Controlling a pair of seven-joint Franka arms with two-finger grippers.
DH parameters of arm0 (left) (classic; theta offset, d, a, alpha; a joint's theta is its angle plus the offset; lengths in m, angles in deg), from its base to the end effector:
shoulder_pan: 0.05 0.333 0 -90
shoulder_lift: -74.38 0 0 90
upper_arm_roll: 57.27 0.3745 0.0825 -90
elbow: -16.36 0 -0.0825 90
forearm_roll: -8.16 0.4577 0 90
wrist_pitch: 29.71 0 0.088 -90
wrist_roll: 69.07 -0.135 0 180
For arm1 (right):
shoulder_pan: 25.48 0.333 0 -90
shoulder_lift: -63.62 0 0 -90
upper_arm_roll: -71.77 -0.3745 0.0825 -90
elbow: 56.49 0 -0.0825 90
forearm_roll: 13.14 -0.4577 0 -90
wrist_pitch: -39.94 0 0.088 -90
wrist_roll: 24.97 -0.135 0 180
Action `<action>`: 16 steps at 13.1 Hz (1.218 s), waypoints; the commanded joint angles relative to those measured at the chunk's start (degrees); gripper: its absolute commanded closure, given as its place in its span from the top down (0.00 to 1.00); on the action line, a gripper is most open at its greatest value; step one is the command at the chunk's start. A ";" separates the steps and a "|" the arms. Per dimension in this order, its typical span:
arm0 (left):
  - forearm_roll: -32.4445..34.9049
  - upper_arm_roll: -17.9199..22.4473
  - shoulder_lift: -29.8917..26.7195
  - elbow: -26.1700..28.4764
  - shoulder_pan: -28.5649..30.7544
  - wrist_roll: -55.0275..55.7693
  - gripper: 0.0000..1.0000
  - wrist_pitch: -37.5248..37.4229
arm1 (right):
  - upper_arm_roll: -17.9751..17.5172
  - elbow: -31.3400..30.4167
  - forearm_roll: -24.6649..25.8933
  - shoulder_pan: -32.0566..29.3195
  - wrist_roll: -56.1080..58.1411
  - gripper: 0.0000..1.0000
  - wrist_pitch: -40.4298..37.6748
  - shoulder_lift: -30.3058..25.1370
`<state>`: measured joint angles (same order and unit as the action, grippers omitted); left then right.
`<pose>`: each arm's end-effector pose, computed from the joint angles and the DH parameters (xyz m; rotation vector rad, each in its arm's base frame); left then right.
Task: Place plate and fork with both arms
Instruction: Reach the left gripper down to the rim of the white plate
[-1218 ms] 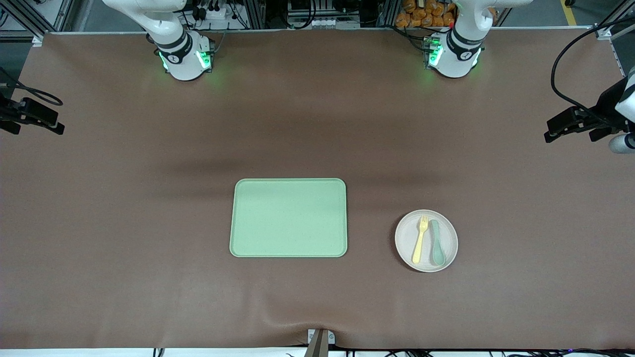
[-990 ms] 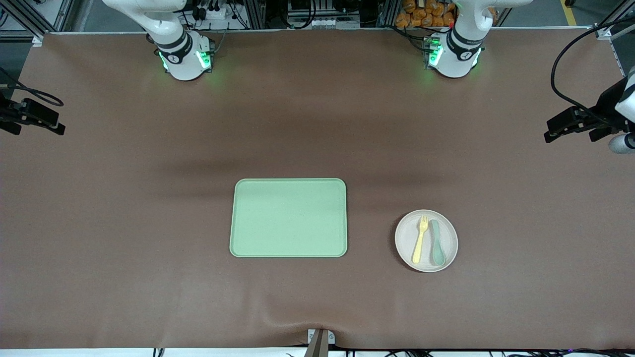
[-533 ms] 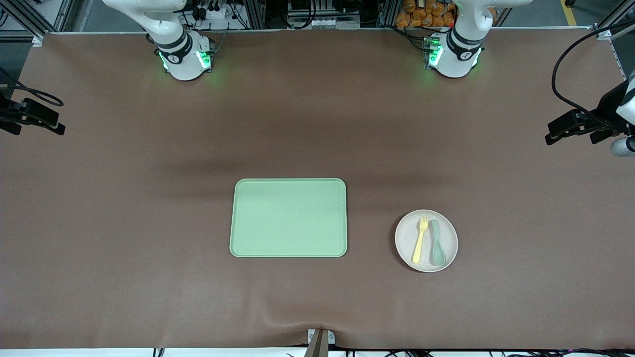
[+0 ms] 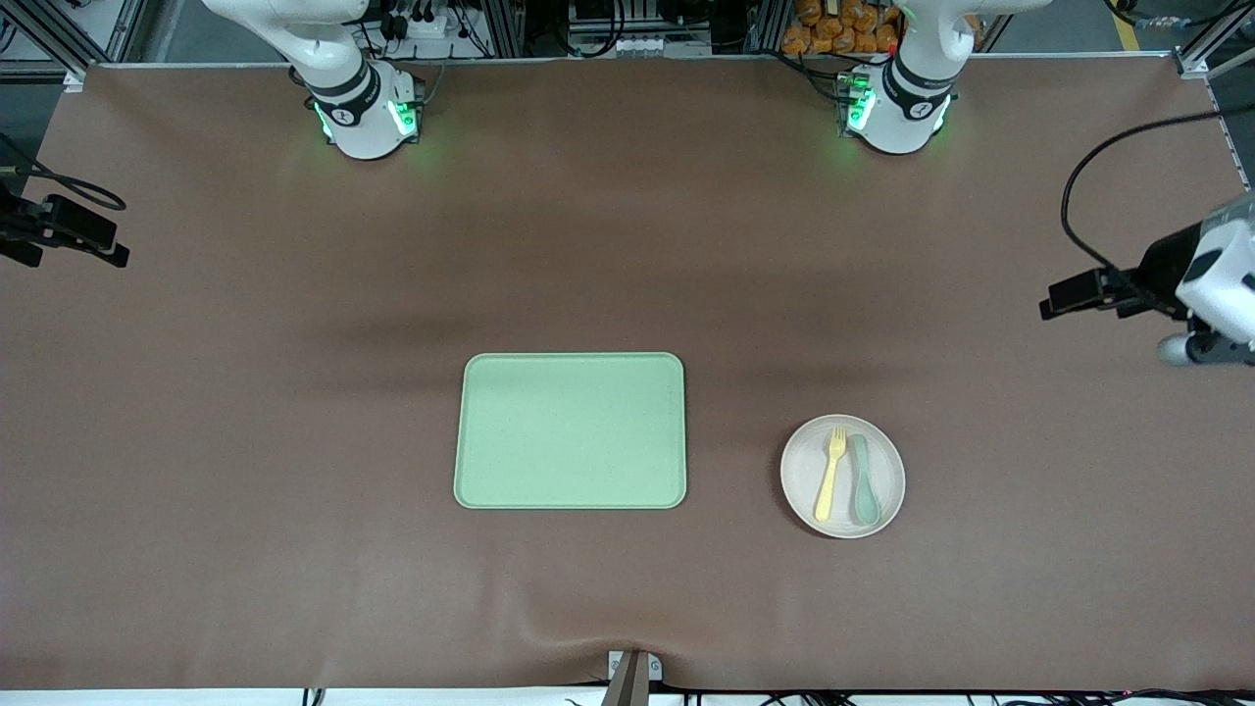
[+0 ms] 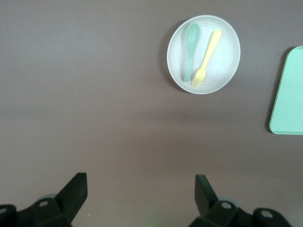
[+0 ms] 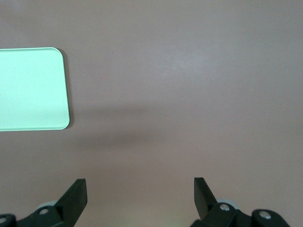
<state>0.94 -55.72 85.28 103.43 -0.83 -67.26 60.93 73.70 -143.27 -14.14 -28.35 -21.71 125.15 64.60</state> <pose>0.6869 -0.0091 0.5593 3.0148 0.0820 -0.1947 0.6230 -0.0496 0.6676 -3.1207 0.0403 0.0674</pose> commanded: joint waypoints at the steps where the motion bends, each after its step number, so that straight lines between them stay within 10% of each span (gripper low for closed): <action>1: -1.39 -0.14 4.89 -1.46 0.43 -1.11 1.00 3.30 | -0.35 0.82 0.11 -0.29 0.16 1.00 -0.04 0.51; 16: -7.53 -2.86 28.72 -1.46 -1.24 -8.23 1.00 33.71 | -0.35 0.82 0.11 -0.29 0.16 1.00 -0.04 0.78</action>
<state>-4.79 -57.79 112.11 103.26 -2.24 -74.14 93.03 73.65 -143.26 -14.14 -28.34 -21.71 125.19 65.01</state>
